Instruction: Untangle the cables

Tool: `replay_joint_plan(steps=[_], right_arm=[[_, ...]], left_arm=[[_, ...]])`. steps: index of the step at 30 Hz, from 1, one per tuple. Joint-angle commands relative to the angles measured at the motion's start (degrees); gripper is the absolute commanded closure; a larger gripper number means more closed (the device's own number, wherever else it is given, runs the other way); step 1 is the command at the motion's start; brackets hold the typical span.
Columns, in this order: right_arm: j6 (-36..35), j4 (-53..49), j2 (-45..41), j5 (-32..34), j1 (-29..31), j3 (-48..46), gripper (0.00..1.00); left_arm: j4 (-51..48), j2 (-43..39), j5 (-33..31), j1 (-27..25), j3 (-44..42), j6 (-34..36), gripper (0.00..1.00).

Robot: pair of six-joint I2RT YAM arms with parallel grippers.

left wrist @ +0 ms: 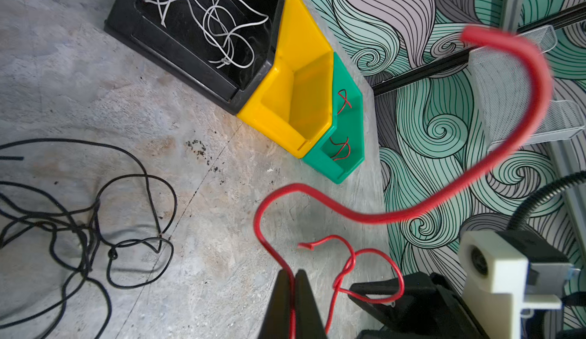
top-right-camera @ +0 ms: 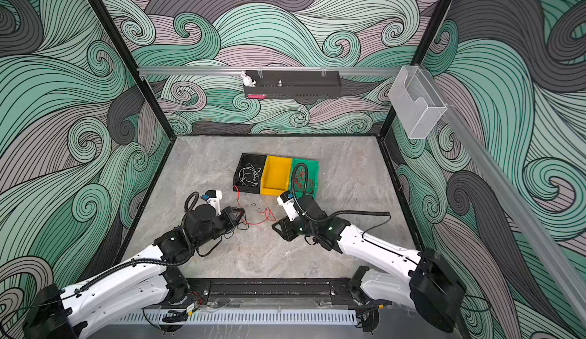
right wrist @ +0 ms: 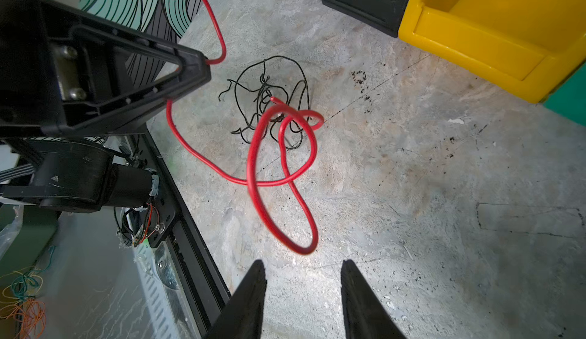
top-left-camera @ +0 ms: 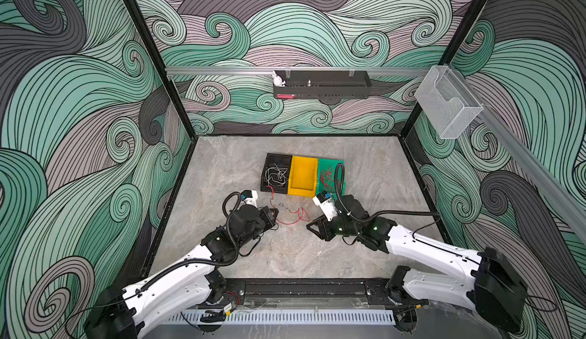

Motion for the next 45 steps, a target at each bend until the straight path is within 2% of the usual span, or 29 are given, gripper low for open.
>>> replay_joint_plan(steps=[1, 5, 10, 19, 26, 30, 34, 43, 45], right_arm=[[-1.84, 2.53, 0.71, 0.66, -0.18, 0.87, 0.59], [-3.36, 2.67, 1.74, 2.08, -0.17, 2.12, 0.60], [-3.50, 4.48, 3.22, 2.87, -0.17, 2.50, 0.65], [-4.07, 4.59, 4.34, 4.08, -0.17, 2.88, 0.84], [-6.40, -2.67, 3.64, 13.79, 0.08, 4.30, 0.92], [-8.24, -8.07, 3.71, 20.68, 0.60, 5.31, 0.93], [-9.44, -11.02, 3.98, 24.74, 1.02, 5.65, 0.92], [-10.53, -13.73, 2.79, 25.84, 1.32, 5.18, 0.92], [-11.10, -13.92, 2.29, 23.61, 1.33, 4.88, 0.92]], left_arm=[[-1.70, -0.43, -0.33, -0.17, 1.15, -1.61, 1.00], [-0.42, 0.12, 0.91, -0.14, 1.05, -2.26, 1.00], [0.30, 0.17, 1.57, -0.12, 1.50, -2.68, 1.00], [0.38, -0.48, 1.13, -0.20, 1.99, -2.61, 1.00], [-1.66, -2.10, -1.45, -0.13, 2.29, -2.22, 1.00], [-3.08, -4.19, -4.00, -0.14, 2.03, -0.67, 1.00], [-3.78, -6.25, -5.82, -0.06, 1.67, 0.31, 1.00], [-8.82, -9.73, -8.27, 0.42, 2.82, 2.43, 1.00], [-9.40, -10.68, -8.75, 0.58, 2.82, 2.75, 1.00]])
